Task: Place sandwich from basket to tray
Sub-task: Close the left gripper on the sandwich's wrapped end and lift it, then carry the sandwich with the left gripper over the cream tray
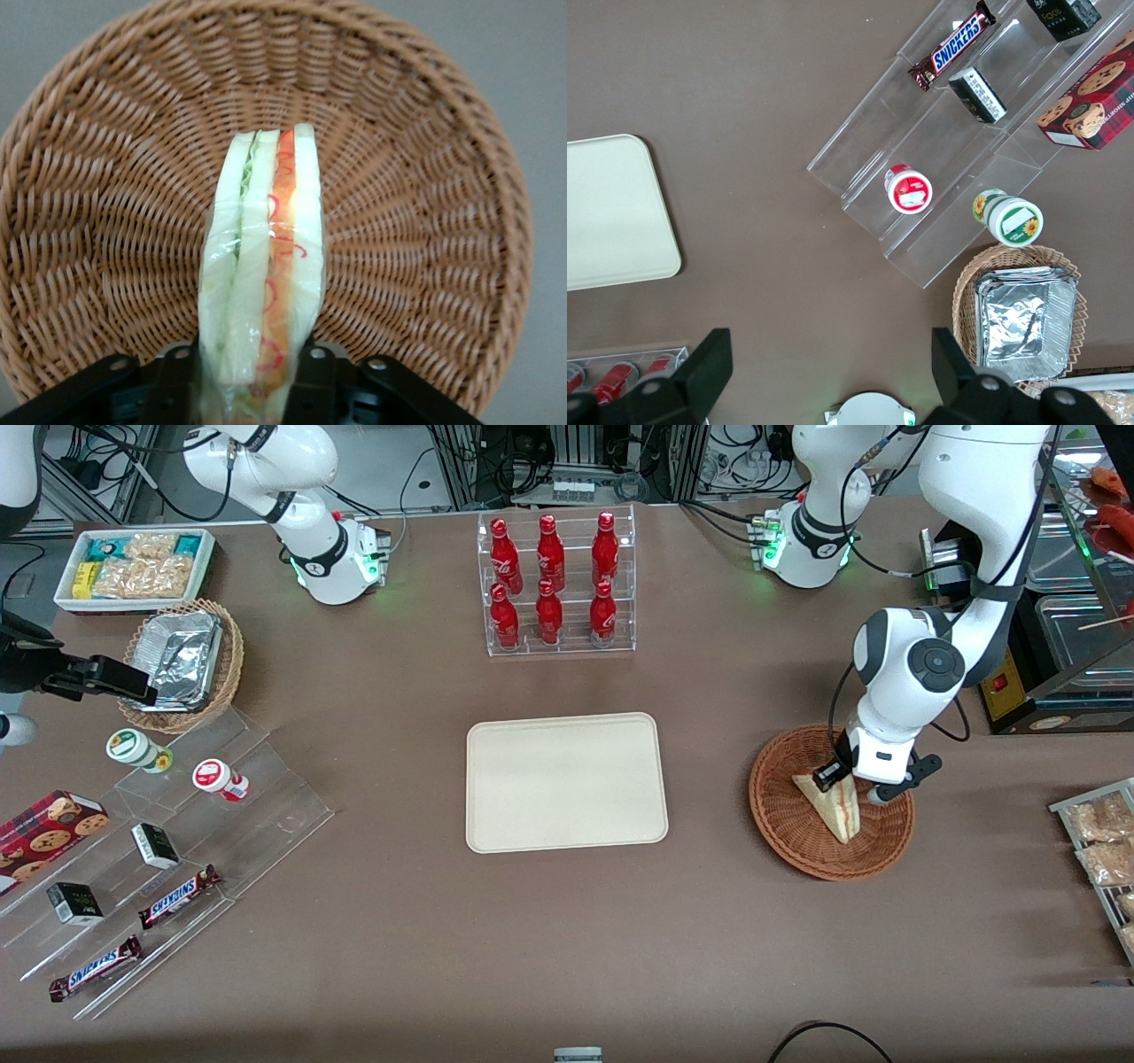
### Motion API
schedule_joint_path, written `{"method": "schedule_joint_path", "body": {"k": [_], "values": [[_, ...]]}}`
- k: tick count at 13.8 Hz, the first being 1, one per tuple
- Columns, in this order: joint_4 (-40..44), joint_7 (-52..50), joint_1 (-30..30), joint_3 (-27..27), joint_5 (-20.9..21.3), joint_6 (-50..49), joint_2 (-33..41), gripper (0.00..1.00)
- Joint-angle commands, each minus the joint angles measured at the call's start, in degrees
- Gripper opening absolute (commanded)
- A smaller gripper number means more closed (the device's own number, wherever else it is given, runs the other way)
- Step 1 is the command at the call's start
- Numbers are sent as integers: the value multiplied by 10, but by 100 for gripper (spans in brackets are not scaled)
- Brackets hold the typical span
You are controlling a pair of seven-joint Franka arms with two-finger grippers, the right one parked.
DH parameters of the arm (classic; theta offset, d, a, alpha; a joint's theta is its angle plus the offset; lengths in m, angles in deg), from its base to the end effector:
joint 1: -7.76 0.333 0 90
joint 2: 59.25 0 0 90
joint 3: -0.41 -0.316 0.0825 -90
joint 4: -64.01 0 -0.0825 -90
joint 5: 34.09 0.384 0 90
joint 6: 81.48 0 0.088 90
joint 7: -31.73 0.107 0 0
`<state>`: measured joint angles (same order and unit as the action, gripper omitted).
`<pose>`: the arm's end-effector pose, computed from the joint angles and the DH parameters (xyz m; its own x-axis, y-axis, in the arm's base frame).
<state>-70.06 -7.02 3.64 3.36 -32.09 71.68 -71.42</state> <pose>0.5253 -0.0664 0.2556 0.8595 0.5013 0.0996 0.4966 -0.8652 0.0689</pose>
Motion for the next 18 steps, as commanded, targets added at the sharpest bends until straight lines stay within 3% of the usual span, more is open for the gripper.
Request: {"method": "schedule_joint_path", "body": {"k": [1,4,9,14,18], "values": [[33,-2,-2,0,10,-79,42,0],[136,22,-6,0,12,-249,58,0],[295,30,-32,42,13,-411,46,0],[362,19,-132,63,13,-437,9,0],[424,-15,-221,63,14,-436,-69,0]]}}
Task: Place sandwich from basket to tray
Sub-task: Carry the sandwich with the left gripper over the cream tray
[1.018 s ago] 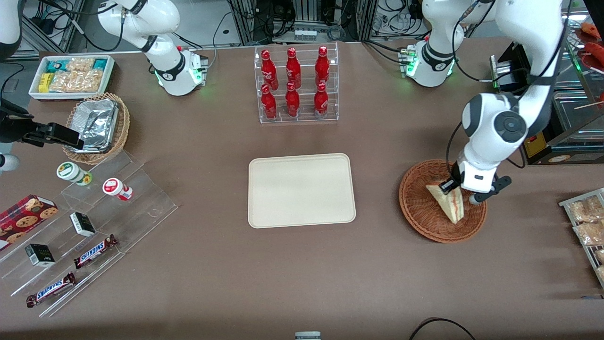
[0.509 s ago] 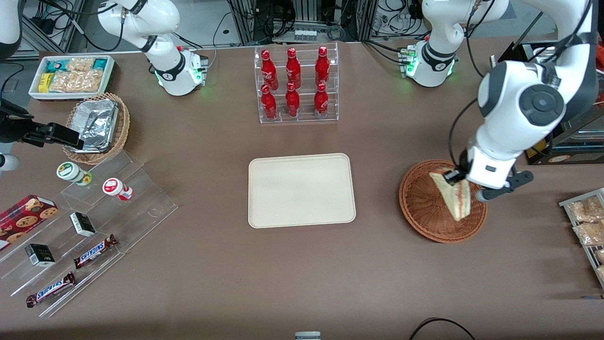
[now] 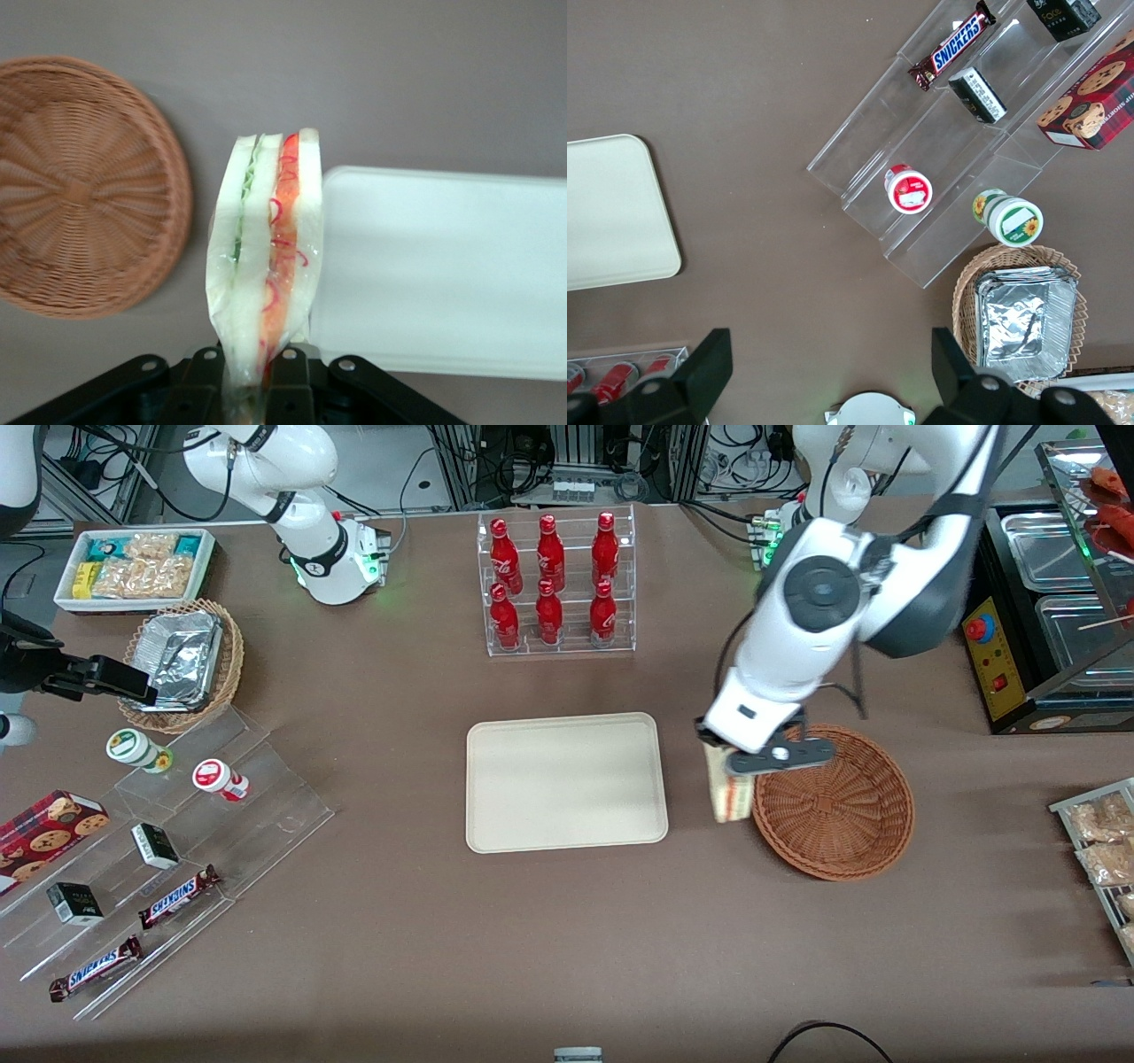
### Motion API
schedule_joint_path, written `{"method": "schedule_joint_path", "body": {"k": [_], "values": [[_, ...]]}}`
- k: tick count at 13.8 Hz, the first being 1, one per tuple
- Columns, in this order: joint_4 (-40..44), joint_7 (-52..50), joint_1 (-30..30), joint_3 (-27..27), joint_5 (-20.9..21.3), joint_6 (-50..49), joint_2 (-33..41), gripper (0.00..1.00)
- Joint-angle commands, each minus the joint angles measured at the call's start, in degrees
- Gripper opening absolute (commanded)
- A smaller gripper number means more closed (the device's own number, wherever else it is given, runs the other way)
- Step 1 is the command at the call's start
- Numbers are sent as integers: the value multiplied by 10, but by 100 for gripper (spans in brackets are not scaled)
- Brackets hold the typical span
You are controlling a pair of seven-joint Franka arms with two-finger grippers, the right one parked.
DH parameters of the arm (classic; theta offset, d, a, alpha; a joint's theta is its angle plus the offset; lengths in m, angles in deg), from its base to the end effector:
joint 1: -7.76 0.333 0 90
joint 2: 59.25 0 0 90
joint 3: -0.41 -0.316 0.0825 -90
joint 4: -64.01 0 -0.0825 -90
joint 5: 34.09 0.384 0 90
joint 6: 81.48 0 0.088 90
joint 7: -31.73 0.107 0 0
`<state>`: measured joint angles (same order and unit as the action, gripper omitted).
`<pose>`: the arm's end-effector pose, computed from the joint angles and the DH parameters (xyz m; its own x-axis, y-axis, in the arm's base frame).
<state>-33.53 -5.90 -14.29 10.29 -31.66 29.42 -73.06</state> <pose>0.5404 -0.3240 0.4515 0.9960 0.0890 -0.0041 0.0890 -0.9960 -0.0014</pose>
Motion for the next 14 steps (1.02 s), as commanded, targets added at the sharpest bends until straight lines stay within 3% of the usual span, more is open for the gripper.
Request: {"method": "schedule_joint_path", "body": {"k": [1,3,7,14], "values": [[78,-44,-61,-7,10,-11,-78,0],[120,-61,-102,-7,13,-10,-125,0],[183,-126,-165,-7,77,1,-222,0],[193,-170,-207,-9,93,80,-295,0]]}}
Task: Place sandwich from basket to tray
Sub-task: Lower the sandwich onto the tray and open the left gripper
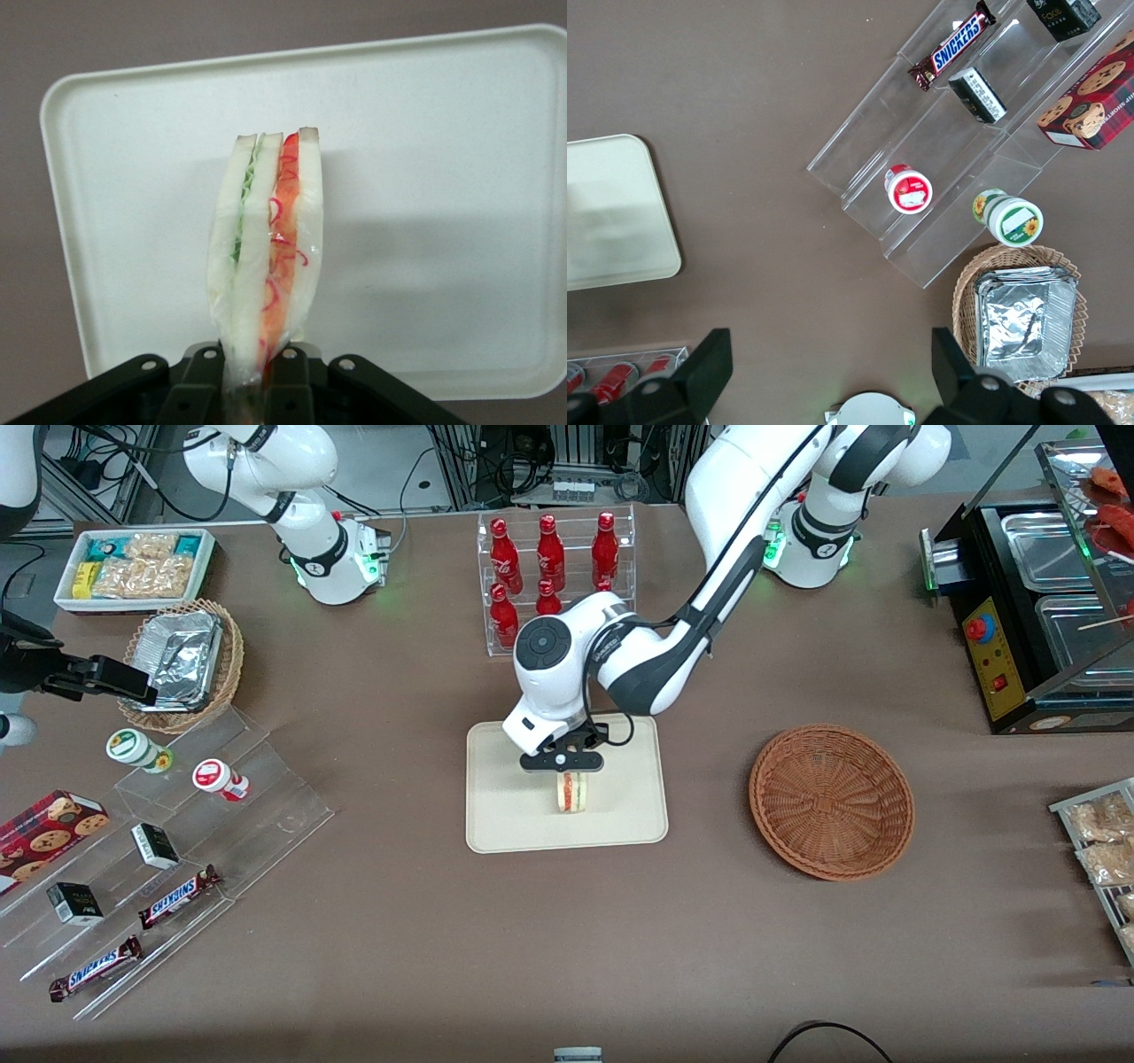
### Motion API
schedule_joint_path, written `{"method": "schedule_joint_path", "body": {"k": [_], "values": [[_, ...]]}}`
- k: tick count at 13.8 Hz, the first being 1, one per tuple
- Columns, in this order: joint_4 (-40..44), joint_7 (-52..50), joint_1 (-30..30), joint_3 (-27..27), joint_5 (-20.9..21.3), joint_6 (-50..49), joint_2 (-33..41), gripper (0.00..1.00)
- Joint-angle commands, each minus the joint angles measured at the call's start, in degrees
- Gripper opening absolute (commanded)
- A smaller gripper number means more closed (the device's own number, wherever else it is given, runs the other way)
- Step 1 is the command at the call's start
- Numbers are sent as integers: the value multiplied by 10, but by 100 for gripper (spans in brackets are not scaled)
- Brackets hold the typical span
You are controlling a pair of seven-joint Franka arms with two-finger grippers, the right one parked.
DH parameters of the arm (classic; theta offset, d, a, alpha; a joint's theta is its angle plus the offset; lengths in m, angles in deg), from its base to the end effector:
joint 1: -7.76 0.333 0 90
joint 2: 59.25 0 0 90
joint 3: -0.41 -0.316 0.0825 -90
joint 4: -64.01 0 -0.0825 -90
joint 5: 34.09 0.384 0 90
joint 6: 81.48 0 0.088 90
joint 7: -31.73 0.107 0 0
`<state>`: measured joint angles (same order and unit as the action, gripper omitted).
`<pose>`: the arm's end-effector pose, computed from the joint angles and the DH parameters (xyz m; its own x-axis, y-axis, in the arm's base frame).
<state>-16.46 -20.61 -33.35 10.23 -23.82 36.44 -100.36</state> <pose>0.4807 -0.5389 0.2789 0.9997 -0.0250 0.0002 -0.0250 -0.9974 -0.0673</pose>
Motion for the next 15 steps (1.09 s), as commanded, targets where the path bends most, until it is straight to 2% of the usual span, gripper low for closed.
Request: {"method": "schedule_joint_path", "body": {"k": [1,6,7,8,9,10,15], "values": [[22,-37,-21,-9,25,20,-30,0],[22,-90,-31,-9,33,30,-51,0],[22,-91,-31,-9,38,38,-55,3],[22,-91,-31,-9,38,44,-55,22],[22,-90,-31,-9,39,45,-55,81],[21,-90,-31,-9,42,44,-51,99],[22,-91,-23,-12,42,11,-6,100]]}}
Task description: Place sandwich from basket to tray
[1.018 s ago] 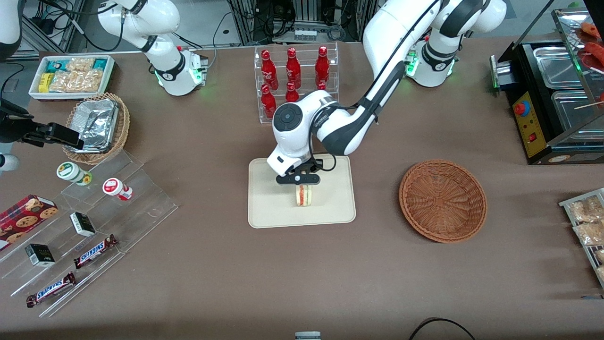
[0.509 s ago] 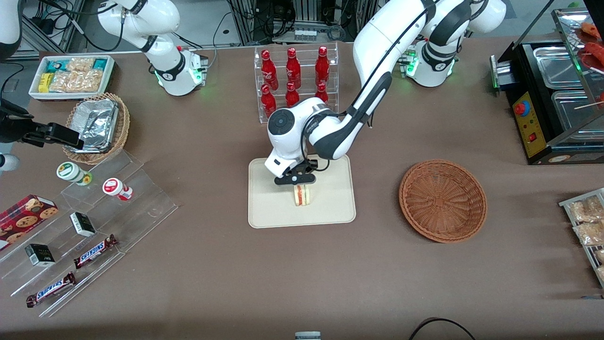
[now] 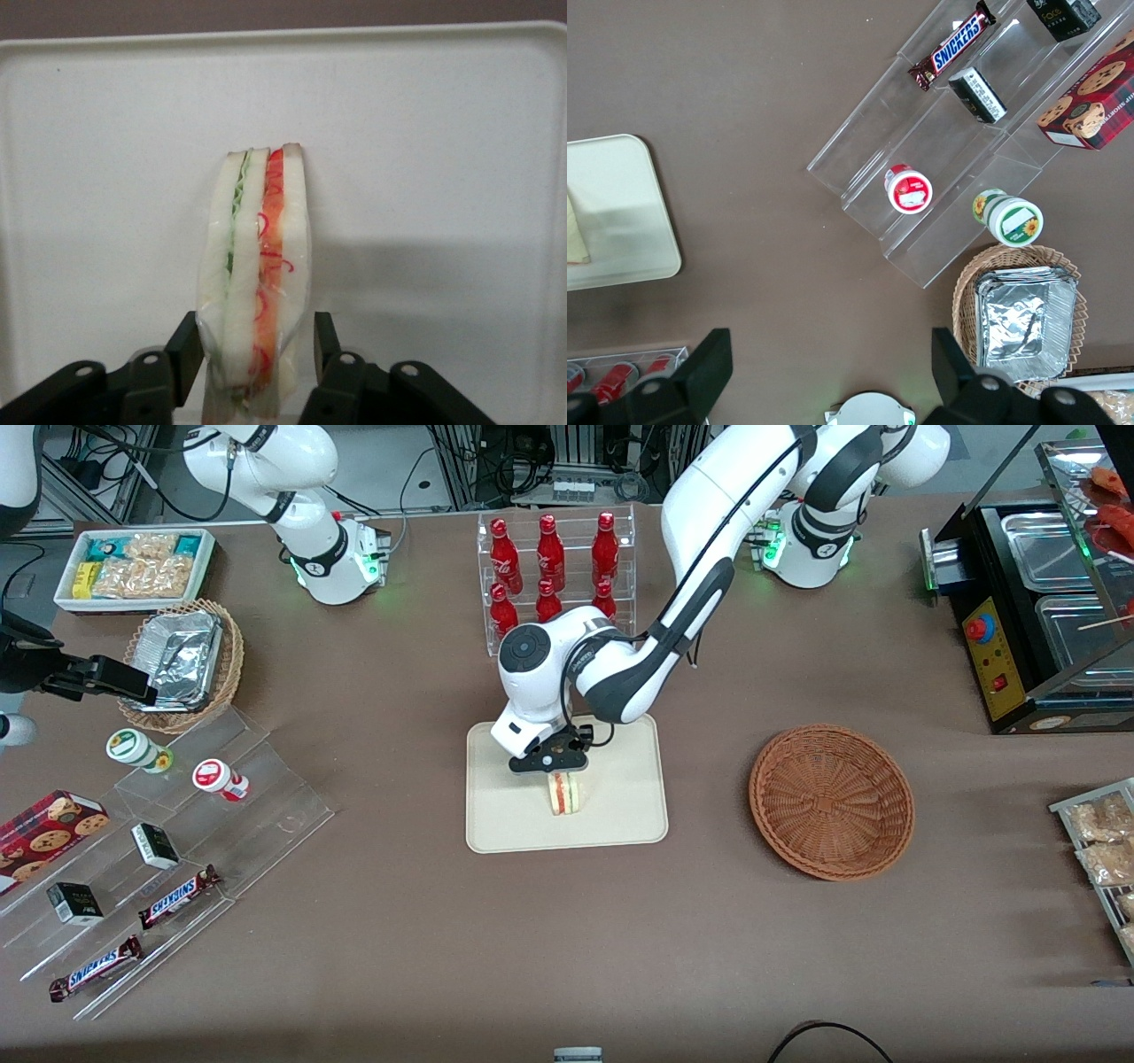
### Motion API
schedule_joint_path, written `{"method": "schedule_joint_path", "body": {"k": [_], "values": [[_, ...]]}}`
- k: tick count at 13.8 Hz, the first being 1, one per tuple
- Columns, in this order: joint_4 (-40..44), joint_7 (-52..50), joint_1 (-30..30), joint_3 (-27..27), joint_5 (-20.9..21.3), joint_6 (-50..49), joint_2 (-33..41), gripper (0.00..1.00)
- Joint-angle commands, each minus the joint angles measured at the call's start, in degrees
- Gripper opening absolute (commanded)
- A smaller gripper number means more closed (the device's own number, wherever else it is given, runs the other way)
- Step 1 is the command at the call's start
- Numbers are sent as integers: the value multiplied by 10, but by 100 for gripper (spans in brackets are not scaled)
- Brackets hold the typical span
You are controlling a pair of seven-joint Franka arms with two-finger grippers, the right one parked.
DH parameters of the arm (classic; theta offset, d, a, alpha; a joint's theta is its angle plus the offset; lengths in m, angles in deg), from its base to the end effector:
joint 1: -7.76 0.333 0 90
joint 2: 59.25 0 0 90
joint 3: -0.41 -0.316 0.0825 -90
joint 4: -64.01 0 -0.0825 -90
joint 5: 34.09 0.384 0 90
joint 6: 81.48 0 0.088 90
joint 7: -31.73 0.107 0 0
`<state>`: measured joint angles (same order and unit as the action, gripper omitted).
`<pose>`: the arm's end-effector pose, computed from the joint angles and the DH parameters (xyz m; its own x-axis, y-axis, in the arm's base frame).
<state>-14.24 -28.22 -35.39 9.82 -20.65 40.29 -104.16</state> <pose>0.4747 -0.5607 0.2538 0.9968 0.0486 0.0632 0.0521 -0.9972 -0.0542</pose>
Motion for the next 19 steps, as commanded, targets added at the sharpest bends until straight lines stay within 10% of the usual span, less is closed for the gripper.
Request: {"method": "schedule_joint_path", "body": {"k": [1,9,19], "values": [[-1,-17,1,-8,10,-48,54,100],[-26,-3,125,-6,-13,-154,213,100],[-46,307,309,-6,-97,-306,344,100]]}}
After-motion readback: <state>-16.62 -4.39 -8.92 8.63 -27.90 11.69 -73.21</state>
